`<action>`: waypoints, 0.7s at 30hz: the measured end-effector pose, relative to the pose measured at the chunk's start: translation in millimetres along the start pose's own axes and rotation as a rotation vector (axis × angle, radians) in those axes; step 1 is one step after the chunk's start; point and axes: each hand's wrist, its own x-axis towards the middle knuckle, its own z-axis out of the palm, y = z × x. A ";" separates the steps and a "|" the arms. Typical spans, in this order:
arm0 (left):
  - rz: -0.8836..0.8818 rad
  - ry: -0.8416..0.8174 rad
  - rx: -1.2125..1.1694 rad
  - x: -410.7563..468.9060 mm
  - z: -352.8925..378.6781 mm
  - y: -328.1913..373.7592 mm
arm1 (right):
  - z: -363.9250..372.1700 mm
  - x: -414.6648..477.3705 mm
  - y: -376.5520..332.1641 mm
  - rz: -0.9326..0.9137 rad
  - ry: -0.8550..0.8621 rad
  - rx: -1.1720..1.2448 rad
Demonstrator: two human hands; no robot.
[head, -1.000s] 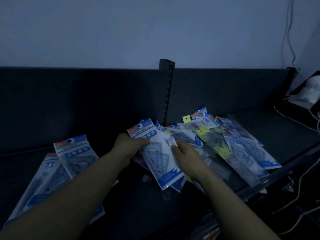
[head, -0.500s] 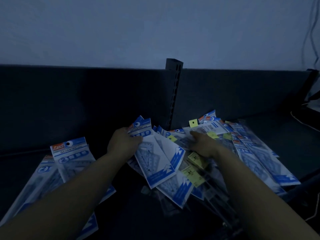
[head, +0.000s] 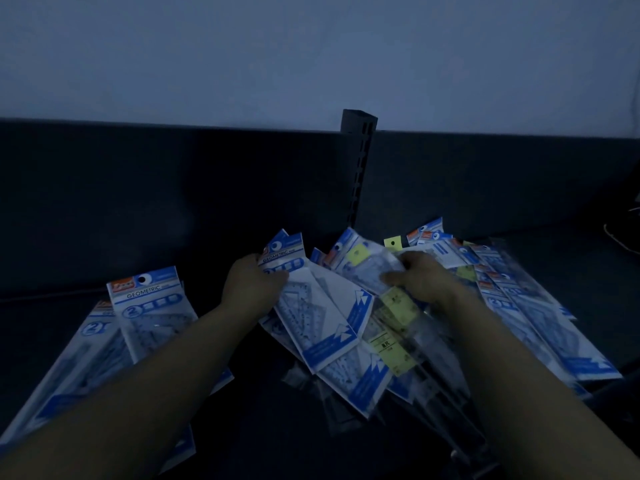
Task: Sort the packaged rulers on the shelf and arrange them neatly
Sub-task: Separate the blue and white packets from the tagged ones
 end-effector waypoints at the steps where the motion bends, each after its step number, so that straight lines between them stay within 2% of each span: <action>1: 0.002 0.004 -0.007 -0.3 0.0 1.2 | 0.8 -1.3 -0.3 -0.018 0.083 0.092; 5: 0.067 0.033 -0.003 -2.9 1.6 6.1 | -1.9 -5.7 -3.3 -0.060 0.283 0.277; 12: 0.165 0.079 -0.007 -6.2 -0.3 10.3 | -8.5 -24.4 -18.2 -0.255 0.565 0.307; 14: 0.163 0.088 -0.043 -7.4 -4.1 12.3 | -9.6 -32.1 -29.0 -0.290 0.544 0.298; 21: 0.130 0.146 -0.124 -14.8 -36.7 17.9 | 12.9 -68.2 -77.5 -0.216 0.253 0.456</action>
